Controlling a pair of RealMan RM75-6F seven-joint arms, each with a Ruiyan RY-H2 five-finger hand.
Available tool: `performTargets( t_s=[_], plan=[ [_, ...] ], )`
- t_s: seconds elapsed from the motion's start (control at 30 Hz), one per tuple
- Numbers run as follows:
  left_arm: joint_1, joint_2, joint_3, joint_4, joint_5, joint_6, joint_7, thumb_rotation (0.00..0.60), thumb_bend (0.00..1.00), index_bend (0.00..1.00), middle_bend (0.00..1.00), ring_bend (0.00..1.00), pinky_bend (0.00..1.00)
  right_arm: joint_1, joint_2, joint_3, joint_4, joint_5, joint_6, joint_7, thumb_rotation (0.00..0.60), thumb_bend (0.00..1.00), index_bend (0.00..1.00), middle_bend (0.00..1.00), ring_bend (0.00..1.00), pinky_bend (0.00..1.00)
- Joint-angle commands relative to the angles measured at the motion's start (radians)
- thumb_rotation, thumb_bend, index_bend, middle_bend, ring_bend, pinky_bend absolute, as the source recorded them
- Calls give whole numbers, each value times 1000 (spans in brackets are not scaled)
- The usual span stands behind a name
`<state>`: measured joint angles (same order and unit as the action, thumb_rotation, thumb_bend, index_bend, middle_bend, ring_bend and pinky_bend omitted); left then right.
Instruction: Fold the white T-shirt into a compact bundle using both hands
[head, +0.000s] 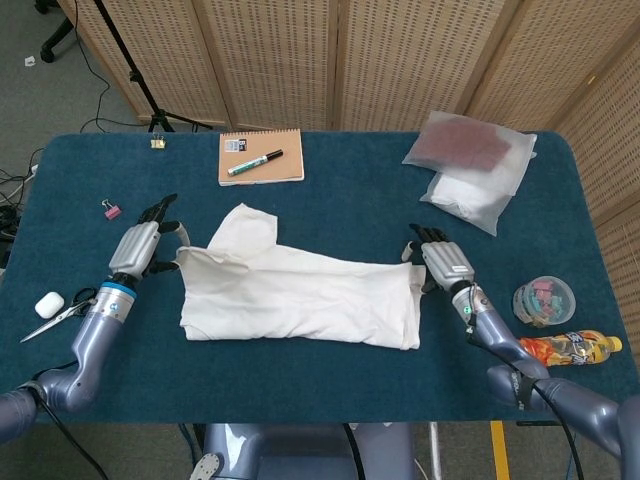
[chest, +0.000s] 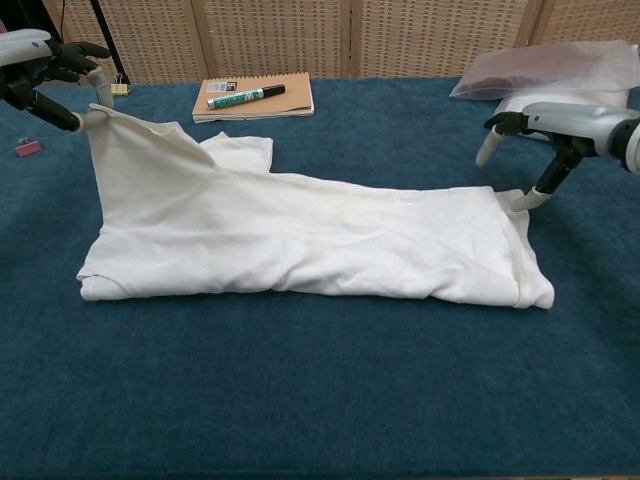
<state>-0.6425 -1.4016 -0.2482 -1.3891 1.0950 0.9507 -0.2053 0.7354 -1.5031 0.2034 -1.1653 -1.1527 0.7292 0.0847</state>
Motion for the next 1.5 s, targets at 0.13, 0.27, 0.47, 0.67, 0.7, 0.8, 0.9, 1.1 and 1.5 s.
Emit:
performTargets(
  t_s=[0.13, 0.27, 0.47, 0.67, 0.7, 0.8, 0.9, 1.1, 1.5],
  plan=[
    [-20, -35, -17, 53, -19, -25, 4, 600, 617, 712, 0, 0, 0, -97, 117, 13, -166, -64, 197, 42, 600, 105, 0, 0, 0, 7],
    [-35, -62, -26, 106, -18, -43, -8, 600, 617, 712, 0, 0, 0, -186, 202, -19, -277, -153, 346, 60, 600, 111, 0, 0, 0, 7],
    [-62, -106, -39, 191, -10, -61, -14, 600, 617, 712, 0, 0, 0, -301, 279, -61, -387, -219, 519, 35, 600, 138, 0, 0, 0, 7],
    [-101, -159, -57, 284, -13, -88, -13, 600, 615, 712, 0, 0, 0, -341, 296, -74, -406, -243, 565, 44, 600, 156, 0, 0, 0, 7],
    [-107, -165, -59, 296, -14, -91, -10, 600, 615, 712, 0, 0, 0, -343, 297, -74, -403, -243, 567, 44, 600, 156, 0, 0, 0, 7],
    [-138, -206, -69, 367, -25, -113, 6, 600, 613, 712, 0, 0, 0, -349, 296, -72, -382, -242, 571, 47, 600, 156, 0, 0, 0, 7],
    [-160, -244, -76, 430, -31, -128, 12, 600, 613, 712, 0, 0, 0, -356, 293, -71, -364, -244, 575, 56, 600, 156, 0, 0, 0, 7],
    [-210, -337, -82, 598, -9, -145, -8, 600, 604, 712, 0, 0, 0, -371, 281, -74, -315, -256, 583, 106, 600, 156, 0, 0, 0, 7],
    [-323, -507, -95, 900, 17, -250, -80, 600, 493, 712, 0, 0, 0, -374, 278, -60, -280, -271, 583, 163, 600, 156, 14, 0, 0, 7]
  ],
)
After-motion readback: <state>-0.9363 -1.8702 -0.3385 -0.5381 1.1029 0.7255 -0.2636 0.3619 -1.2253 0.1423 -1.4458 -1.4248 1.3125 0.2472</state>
